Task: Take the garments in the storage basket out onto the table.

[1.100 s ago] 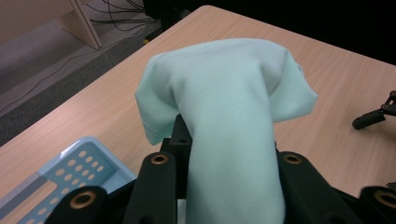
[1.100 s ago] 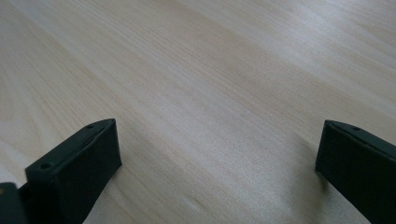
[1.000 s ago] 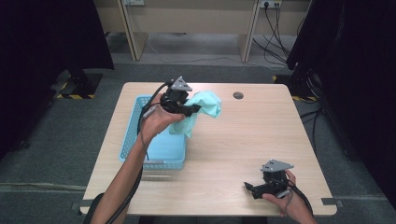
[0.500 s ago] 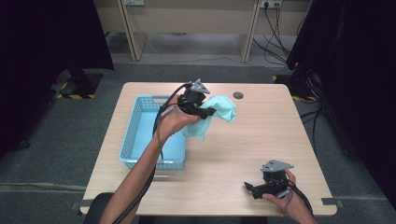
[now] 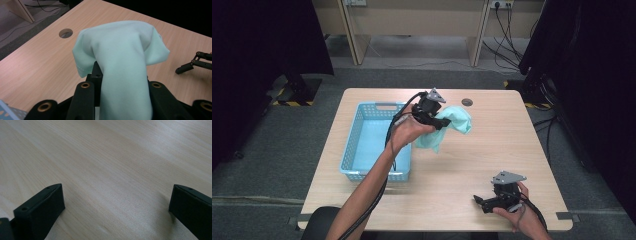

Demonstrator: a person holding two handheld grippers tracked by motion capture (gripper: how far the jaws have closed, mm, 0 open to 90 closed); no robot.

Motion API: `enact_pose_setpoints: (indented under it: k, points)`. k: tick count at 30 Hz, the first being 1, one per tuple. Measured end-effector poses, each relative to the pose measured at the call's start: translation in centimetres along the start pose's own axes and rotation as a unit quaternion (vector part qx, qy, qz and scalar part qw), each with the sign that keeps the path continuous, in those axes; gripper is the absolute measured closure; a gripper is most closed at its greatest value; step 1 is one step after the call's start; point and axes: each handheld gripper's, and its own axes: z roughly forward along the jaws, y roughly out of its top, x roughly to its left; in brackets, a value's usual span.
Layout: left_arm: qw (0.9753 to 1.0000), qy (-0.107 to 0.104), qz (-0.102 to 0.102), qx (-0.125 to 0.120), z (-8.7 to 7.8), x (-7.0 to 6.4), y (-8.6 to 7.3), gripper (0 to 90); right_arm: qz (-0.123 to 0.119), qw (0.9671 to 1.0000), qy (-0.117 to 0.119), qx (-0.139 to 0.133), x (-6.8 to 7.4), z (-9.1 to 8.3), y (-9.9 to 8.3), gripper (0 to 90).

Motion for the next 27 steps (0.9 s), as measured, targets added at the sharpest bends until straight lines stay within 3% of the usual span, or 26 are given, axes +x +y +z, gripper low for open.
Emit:
enact_pose_setpoints:
  k: [17, 27]
  points:
    - [0.9995, -0.013, -0.010, 0.027, 3.8, -0.5, -0.4, 70.5, 0.000, 1.0000, 0.000, 0.001, 0.0, 0.0, 0.0, 0.2]
    - [0.9987, -0.008, -0.018, 0.048, 6.1, -0.7, -1.3, 70.4, -0.001, 1.0000, 0.000, 0.000, 0.0, 0.0, 0.0, 0.3]
